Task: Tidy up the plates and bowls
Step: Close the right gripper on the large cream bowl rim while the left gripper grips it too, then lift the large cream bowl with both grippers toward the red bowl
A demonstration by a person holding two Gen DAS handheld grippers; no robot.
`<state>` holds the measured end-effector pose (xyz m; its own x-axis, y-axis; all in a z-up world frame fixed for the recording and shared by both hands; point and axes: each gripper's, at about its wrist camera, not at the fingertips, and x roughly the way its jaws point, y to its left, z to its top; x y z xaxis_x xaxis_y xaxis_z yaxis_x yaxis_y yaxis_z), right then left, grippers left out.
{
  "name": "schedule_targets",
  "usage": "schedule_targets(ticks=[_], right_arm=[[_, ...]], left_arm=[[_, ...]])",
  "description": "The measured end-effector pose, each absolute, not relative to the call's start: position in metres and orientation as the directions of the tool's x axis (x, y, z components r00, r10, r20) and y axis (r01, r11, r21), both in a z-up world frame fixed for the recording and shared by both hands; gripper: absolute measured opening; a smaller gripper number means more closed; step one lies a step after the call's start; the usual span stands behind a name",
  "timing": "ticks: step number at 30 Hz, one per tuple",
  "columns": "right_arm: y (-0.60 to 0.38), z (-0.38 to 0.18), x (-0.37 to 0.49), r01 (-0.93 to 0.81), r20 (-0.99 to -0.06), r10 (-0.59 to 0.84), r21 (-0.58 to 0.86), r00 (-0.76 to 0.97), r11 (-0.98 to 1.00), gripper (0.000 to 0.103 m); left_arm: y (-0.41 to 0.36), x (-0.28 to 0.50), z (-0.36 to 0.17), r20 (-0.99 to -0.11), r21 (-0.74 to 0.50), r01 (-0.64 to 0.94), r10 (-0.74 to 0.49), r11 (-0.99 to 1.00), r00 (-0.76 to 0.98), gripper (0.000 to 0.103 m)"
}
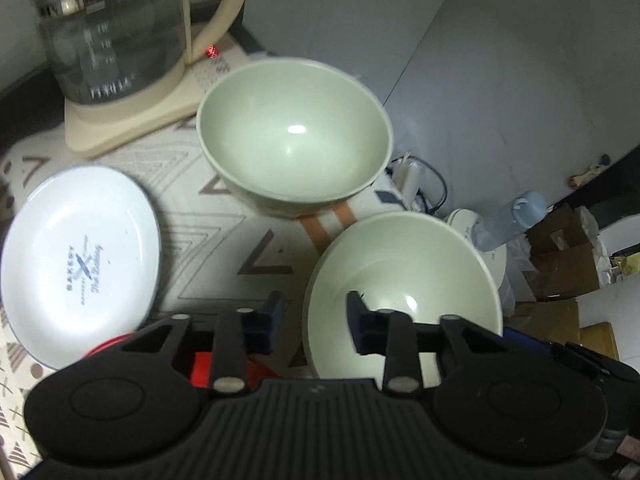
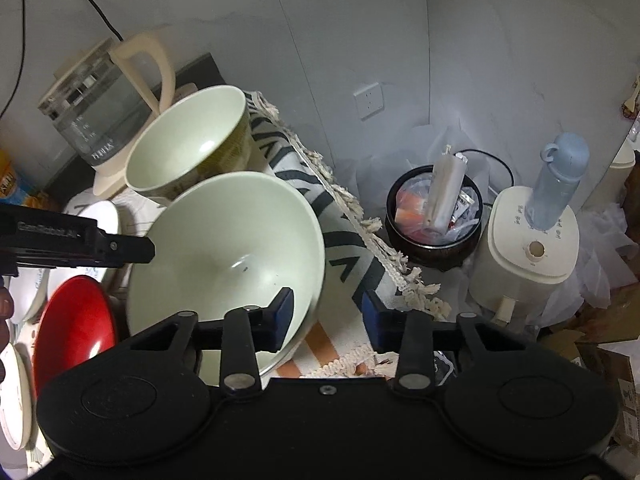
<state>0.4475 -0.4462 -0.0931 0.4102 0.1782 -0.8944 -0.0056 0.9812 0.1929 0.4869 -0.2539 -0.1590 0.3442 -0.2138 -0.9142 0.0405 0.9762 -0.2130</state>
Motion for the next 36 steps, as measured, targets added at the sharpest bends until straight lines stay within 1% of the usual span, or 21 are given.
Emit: schedule_targets(ticks=[2,4,6,7,8,10,11,16,21,29,36], right_arm=[[-0.445,-0.097,0.451,-0.013,-0.898,0.183,0.194,0.4,0.981,0.03],[-0.443,-0.101,0.455,-0.025,-0.902,0.183,0.188,0.392,0.982,0.029],[-0.439,-0.105,0.459,-0.033,-0.909,0.182,0.183,0.376,0.983,0.028],[-0.439,-0.108,0.462,-0.021,-0.915,0.187,0.193,0.358,0.981,0.025],[-0.44,-0.11,0.464,-0.01,-0.918,0.193,0.202,0.346,0.979,0.02],[-0.438,-0.112,0.467,-0.006,-0.921,0.182,0.192,0.344,0.981,0.017],[-0.437,-0.113,0.468,-0.009,-0.921,0.186,0.194,0.343,0.981,0.01],[-0.434,-0.109,0.469,-0.012,-0.917,0.181,0.189,0.354,0.982,0.01],[-0.433,-0.097,0.471,-0.015,-0.905,0.181,0.19,0.384,0.982,0.01],[-0.428,-0.068,0.475,-0.004,-0.876,0.193,0.213,0.442,0.977,0.01],[-0.417,-0.044,0.475,-0.047,-0.843,0.208,0.213,0.496,0.976,0.01]], left_arm=[[-0.255,0.491,-0.168,-0.922,-0.211,0.027,-0.208,0.977,0.326,0.025],[-0.257,0.496,-0.176,-0.932,-0.193,0.006,-0.185,0.981,0.313,0.02],[-0.26,0.499,-0.181,-0.938,-0.187,-0.006,-0.177,0.982,0.298,0.019],[-0.262,0.5,-0.184,-0.941,-0.185,-0.003,-0.176,0.983,0.288,0.017],[-0.264,0.501,-0.186,-0.944,-0.182,0.001,-0.175,0.983,0.279,0.016],[-0.265,0.502,-0.189,-0.946,-0.18,-0.003,-0.173,0.984,0.275,0.01],[-0.266,0.502,-0.19,-0.945,-0.184,-0.004,-0.176,0.983,0.276,0.01],[-0.264,0.5,-0.191,-0.943,-0.187,-0.011,-0.176,0.982,0.284,0.007],[-0.26,0.495,-0.183,-0.932,-0.212,-0.016,-0.197,0.977,0.304,0.007],[-0.247,0.487,-0.162,-0.898,-0.276,-0.045,-0.241,0.96,0.369,0.005],[-0.23,0.478,-0.132,-0.866,-0.304,-0.044,-0.256,0.952,0.43,0.004]])
